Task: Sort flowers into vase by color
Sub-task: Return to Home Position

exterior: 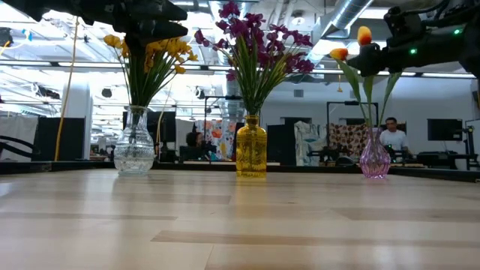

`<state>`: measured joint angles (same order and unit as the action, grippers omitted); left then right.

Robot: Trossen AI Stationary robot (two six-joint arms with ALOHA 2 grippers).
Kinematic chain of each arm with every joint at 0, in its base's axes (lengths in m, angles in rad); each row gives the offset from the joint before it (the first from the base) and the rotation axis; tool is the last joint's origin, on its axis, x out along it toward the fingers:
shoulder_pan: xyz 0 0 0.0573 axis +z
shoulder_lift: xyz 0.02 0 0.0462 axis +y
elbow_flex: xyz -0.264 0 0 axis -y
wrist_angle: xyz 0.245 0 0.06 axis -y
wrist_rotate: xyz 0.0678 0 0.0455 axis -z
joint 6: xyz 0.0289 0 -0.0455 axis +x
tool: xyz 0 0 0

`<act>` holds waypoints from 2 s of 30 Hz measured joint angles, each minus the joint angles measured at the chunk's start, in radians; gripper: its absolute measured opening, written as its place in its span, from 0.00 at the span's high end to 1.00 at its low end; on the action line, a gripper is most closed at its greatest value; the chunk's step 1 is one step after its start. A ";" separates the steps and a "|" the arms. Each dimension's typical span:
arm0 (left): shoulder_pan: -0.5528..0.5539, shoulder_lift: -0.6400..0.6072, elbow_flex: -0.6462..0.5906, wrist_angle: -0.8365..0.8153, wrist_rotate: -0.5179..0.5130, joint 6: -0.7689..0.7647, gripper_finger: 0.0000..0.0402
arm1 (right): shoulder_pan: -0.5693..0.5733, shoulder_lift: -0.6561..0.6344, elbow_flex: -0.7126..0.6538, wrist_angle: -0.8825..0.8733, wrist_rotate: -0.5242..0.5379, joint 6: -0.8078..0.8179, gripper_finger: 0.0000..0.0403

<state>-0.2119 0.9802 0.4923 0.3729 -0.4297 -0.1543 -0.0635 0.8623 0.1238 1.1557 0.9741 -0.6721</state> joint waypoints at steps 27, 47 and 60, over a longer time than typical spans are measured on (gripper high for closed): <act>0.000 0.000 0.000 0.000 0.001 0.000 0.59 | 0.393 0.000 0.091 0.003 0.473 -0.255 0.41; -0.071 -0.001 0.000 0.071 0.054 -0.036 0.59 | 0.702 0.010 0.214 -0.005 0.415 -0.208 0.42; -0.096 -0.155 0.000 -0.063 0.040 0.174 0.97 | 0.725 -0.043 0.281 -0.006 0.333 -0.327 0.94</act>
<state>-0.3076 0.8248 0.4927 0.3095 -0.3895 0.0202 0.6618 0.8197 0.4046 1.1496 1.3069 -0.9988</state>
